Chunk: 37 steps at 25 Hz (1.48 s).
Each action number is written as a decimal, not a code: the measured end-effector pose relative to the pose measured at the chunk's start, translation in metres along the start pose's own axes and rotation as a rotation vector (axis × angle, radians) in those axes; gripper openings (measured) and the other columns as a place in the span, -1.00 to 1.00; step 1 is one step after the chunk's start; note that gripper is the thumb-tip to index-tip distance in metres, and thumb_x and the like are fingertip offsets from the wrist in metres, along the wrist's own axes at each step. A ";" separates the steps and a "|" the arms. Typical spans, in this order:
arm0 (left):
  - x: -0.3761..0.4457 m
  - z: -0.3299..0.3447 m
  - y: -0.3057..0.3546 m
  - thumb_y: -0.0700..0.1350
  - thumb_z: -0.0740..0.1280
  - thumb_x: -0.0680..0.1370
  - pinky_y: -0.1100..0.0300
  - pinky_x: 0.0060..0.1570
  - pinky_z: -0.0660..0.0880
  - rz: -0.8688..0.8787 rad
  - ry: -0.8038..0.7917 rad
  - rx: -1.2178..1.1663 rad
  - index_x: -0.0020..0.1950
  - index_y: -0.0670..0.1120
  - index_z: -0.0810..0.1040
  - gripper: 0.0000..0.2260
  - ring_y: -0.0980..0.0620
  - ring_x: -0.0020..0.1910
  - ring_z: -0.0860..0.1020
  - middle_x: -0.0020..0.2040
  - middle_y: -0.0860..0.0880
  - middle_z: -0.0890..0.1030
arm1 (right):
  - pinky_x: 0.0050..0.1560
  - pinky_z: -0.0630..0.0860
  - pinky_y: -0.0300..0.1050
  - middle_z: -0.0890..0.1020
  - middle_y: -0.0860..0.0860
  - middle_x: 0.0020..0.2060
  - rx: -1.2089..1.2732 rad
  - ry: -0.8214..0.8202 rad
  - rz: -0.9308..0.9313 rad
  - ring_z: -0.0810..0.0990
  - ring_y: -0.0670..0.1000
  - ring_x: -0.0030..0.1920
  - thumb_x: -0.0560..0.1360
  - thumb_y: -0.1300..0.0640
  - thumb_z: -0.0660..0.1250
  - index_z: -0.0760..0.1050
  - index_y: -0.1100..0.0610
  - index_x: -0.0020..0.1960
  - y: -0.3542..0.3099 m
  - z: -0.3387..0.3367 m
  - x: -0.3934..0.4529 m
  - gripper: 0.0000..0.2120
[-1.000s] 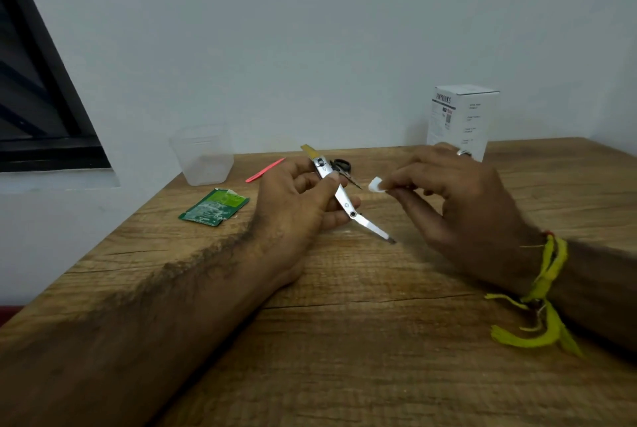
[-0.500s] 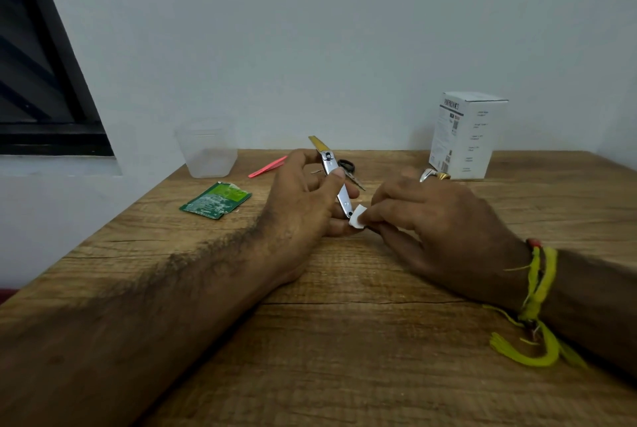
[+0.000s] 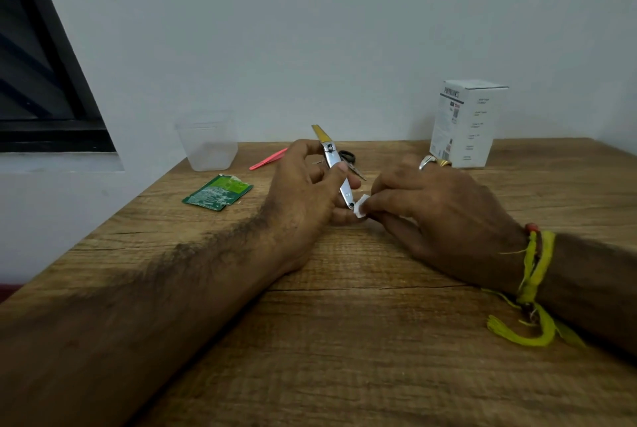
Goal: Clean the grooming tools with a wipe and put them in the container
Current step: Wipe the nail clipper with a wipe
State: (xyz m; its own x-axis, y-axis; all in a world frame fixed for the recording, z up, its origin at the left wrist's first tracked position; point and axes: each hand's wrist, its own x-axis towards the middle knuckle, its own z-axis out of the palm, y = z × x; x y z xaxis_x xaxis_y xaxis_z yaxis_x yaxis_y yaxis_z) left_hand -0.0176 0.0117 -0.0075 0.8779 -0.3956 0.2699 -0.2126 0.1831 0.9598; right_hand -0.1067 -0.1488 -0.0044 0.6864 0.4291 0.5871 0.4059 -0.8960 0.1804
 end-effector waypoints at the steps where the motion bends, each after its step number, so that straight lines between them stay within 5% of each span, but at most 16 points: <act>1: 0.001 -0.001 0.000 -0.23 0.32 0.63 0.11 -0.40 0.62 0.000 0.001 0.002 0.19 -0.10 0.46 -0.85 -0.04 -0.38 0.68 -0.24 -0.07 0.70 | -0.25 0.56 0.11 0.66 0.08 -0.08 -0.001 -0.003 -0.004 0.61 0.16 -0.14 0.48 0.20 0.44 0.68 0.12 0.01 -0.001 0.001 0.001 -0.88; 12: 0.003 -0.002 -0.002 -0.23 0.33 0.62 0.14 -0.43 0.60 0.003 0.005 0.024 0.12 -0.02 0.46 -0.85 -0.03 -0.41 0.67 -0.25 -0.04 0.71 | -0.31 0.55 0.09 0.67 0.07 -0.10 -0.071 -0.025 -0.039 0.61 0.18 -0.17 0.53 0.06 0.28 0.69 0.12 -0.03 -0.003 -0.004 0.001 -0.77; 22: 0.004 -0.001 -0.003 -0.27 0.34 0.62 0.14 -0.43 0.62 -0.035 0.009 0.005 0.18 -0.03 0.44 -0.79 -0.06 -0.39 0.69 -0.26 -0.04 0.71 | -0.33 0.48 -0.05 0.66 0.00 -0.13 -0.046 -0.086 -0.029 0.60 0.11 -0.15 0.47 0.15 0.46 0.70 0.05 -0.03 0.001 -0.006 -0.003 -0.91; 37: 0.003 -0.002 -0.002 -0.28 0.30 0.63 0.10 -0.44 0.63 -0.047 0.014 0.009 0.23 -0.04 0.41 -0.76 -0.18 -0.33 0.71 -0.16 -0.18 0.66 | -0.25 0.40 -0.13 0.65 -0.08 -0.10 -0.007 -0.110 0.052 0.57 0.03 -0.07 0.51 0.09 0.37 0.67 -0.05 0.04 0.005 -0.007 -0.005 -0.84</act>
State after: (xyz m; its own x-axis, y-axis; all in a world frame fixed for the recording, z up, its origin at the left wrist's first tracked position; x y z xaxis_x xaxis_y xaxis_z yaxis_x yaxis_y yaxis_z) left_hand -0.0136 0.0119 -0.0083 0.8929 -0.3908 0.2237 -0.1748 0.1570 0.9720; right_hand -0.1122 -0.1558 -0.0009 0.7685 0.3913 0.5062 0.3638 -0.9181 0.1574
